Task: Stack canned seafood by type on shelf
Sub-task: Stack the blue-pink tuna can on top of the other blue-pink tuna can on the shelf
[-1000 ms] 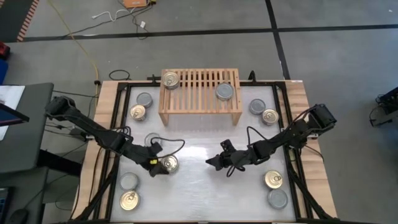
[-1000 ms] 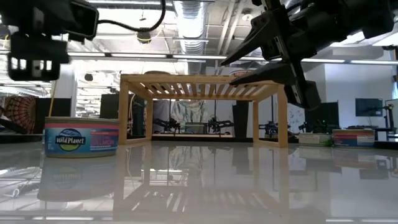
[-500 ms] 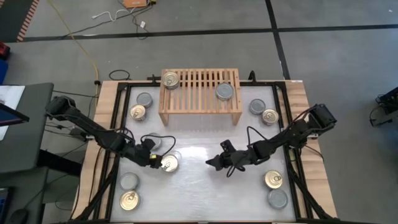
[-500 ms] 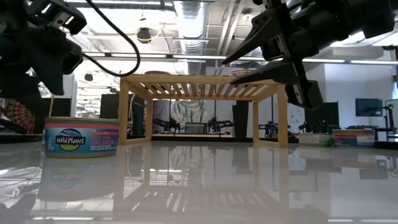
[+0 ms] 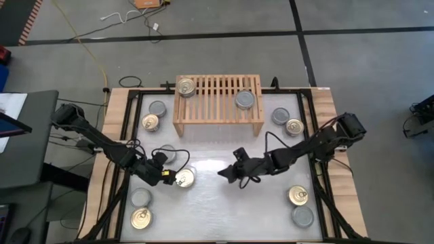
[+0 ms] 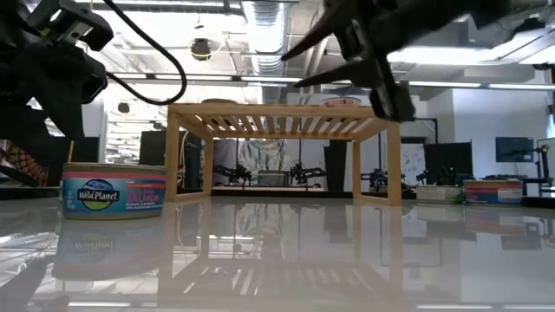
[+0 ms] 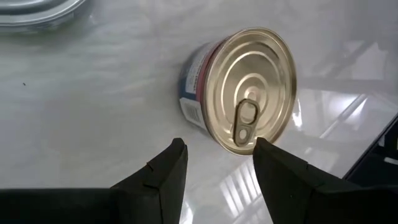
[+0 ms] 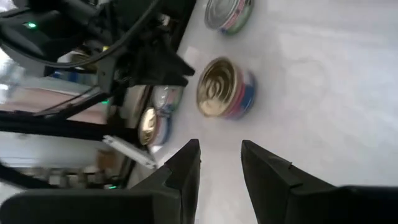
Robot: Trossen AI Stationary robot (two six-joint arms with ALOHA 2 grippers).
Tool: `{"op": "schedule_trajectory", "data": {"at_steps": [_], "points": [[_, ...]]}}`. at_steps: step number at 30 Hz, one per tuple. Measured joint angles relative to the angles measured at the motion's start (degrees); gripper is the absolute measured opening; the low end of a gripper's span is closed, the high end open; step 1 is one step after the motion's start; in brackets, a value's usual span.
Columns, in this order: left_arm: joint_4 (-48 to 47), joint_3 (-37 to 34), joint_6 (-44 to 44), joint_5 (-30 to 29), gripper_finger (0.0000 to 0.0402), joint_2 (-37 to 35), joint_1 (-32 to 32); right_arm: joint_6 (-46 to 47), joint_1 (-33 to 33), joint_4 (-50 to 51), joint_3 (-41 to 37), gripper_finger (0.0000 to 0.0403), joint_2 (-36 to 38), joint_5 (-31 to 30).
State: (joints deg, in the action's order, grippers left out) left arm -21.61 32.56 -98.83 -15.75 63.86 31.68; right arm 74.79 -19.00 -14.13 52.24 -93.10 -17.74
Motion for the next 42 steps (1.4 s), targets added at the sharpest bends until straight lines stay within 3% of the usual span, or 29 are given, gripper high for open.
{"op": "schedule_trajectory", "data": {"at_steps": [7, 12, 17, 29, 34, 38, 42], "points": [[0.05, 0.00, 0.66, -0.15, 0.0174, 0.00, 0.00, -7.05, 2.63, 15.07, 11.86, 0.0143, -1.63, 0.00], [-0.40, 0.00, 0.82, -0.15, 0.0174, 0.00, 0.00, -10.29, 3.16, 16.18, 19.91, 0.0143, -9.63, 1.94], [-0.75, 0.02, 0.82, -0.16, 0.0174, 0.00, 0.00, -7.45, 4.40, 16.31, 25.38, 0.0143, -16.98, 6.22], [0.45, -0.33, 3.62, -3.80, 0.0174, 0.00, -1.45, -4.41, 6.05, 19.76, 26.46, 0.0143, -21.36, 11.82], [8.25, -4.07, 1.35, -4.09, 0.0173, 0.46, -2.16, -5.78, 6.01, 24.05, 26.46, 0.0143, -19.12, 11.82], [10.21, -4.57, 0.60, -3.96, 0.0166, 3.39, -2.45, -5.88, 5.10, 27.63, 26.31, 0.0143, -18.33, 11.00], [17.90, -4.48, 2.15, -3.46, 0.0158, 7.64, -3.65, -3.87, 3.27, 34.30, 26.22, 0.0143, -18.15, 8.57]]}}
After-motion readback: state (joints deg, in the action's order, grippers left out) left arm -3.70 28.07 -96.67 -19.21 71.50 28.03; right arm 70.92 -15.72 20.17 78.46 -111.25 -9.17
